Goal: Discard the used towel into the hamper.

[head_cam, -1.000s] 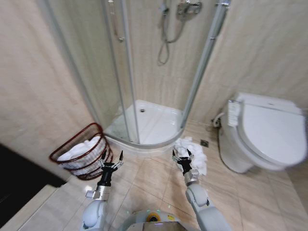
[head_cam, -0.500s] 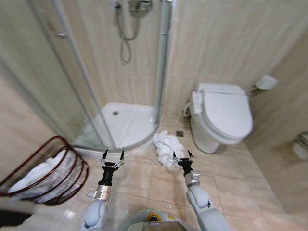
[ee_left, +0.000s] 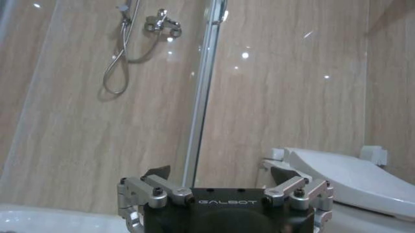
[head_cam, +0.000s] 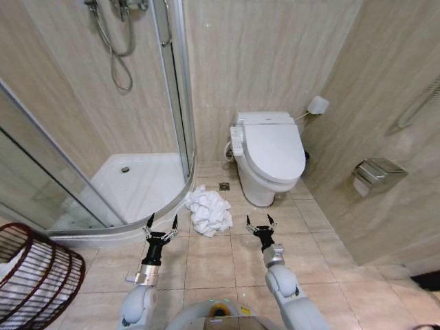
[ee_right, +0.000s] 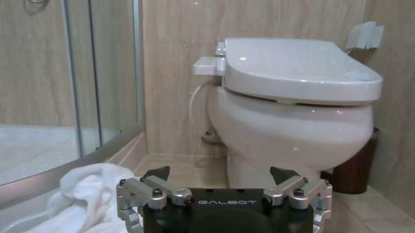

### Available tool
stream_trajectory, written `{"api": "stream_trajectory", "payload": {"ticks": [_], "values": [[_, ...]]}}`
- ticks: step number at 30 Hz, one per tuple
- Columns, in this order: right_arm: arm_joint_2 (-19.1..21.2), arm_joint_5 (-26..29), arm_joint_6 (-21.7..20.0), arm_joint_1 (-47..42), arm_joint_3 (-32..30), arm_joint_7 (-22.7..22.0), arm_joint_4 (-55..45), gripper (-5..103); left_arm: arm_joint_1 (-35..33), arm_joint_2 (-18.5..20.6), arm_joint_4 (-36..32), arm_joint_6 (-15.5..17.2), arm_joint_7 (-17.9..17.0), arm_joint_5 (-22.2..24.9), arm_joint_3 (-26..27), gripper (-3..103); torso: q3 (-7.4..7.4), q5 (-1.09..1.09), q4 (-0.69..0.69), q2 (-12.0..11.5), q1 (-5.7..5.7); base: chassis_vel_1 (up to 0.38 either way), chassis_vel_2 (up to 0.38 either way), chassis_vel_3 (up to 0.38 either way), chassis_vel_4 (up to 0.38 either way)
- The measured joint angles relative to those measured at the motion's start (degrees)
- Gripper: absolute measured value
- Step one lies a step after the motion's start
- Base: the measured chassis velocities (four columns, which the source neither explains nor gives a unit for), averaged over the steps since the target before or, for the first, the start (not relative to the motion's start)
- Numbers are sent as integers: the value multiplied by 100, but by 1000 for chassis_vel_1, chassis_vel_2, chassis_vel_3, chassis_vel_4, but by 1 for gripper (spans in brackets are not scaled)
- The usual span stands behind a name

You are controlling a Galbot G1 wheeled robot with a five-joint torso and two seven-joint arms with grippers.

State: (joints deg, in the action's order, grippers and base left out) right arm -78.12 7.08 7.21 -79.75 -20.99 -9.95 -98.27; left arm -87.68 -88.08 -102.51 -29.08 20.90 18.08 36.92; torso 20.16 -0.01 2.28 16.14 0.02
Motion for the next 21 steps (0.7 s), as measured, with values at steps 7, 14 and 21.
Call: {"api": "stream_trajectory", "payload": {"ticks": [7, 14, 21], "values": [[-65, -61, 1, 20, 14, 2, 38, 100, 5, 7, 6, 49, -3, 44, 28, 100, 8, 1, -3, 14, -1, 17, 13, -19, -5], [-75, -99, -20, 30, 18, -1, 32, 100, 14, 23, 79, 36, -1, 57, 42, 100, 14, 1, -3, 24, -1, 9, 21, 27, 22], [-95, -150, -33, 7, 24, -61, -8, 100, 3, 35, 104, -10, 9, 54, 49, 100, 18, 1, -3, 31, -2, 65, 70, 58, 73]]}}
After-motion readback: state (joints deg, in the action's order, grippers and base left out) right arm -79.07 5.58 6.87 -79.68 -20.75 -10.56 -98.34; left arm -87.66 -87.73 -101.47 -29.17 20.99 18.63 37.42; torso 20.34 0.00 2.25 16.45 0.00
